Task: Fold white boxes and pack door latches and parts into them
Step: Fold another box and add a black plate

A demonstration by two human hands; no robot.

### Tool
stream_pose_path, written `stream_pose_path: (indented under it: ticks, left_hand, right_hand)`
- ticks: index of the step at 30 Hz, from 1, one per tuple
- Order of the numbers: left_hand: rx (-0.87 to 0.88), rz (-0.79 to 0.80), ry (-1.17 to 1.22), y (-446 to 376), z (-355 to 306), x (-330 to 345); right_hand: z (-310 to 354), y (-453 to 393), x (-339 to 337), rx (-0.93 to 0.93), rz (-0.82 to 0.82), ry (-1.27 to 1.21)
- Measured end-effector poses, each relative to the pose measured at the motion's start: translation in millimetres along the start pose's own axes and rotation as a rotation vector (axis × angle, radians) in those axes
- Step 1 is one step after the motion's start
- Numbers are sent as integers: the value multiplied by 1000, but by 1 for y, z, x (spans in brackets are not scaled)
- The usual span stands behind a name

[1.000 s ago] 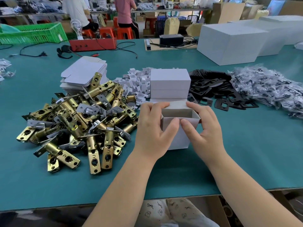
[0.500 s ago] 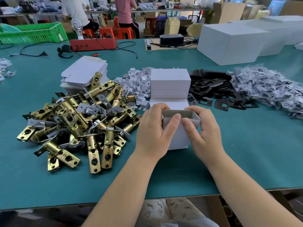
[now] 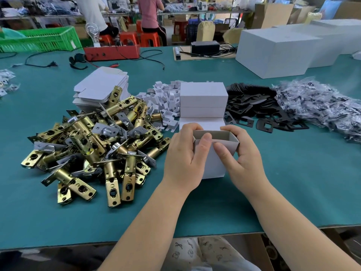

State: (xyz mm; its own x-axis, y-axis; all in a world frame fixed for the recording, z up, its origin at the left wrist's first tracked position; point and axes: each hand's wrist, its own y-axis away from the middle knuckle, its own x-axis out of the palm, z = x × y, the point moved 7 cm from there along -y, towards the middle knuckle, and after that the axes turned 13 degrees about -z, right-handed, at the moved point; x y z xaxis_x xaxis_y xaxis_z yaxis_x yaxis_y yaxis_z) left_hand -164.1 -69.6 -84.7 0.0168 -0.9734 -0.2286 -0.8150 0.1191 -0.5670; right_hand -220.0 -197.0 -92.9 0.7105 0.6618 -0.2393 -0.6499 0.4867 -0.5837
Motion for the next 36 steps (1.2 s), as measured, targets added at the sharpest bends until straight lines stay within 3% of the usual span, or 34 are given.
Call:
stream_pose_path:
  ticks: [7, 12, 15, 19, 27, 32, 36]
  left_hand:
    - [-162, -67, -62, -36, 3, -22]
    - [-78, -46, -694, -103, 26, -53]
    - [-112, 21, -1088, -126, 46, -60]
    - [-154, 50, -1238, -132, 60, -62]
    - [-72, 50, -1202, -134, 50, -69]
    - [-51, -37, -834, -134, 12, -90]
    - [-34, -67, -348, -128, -36, -90]
  right_hand:
    - [2, -1, -1, -58, -54, 34]
    - [4, -1, -2, -71, -62, 32]
    - [4, -1, -3, -72, -75, 23]
    - [4, -1, -2, -70, -64, 32]
    - [3, -1, -2, -70, -59, 38]
    - [2, -3, -1, -17, -47, -1]
    - [1, -2, 0, 7, -23, -1]
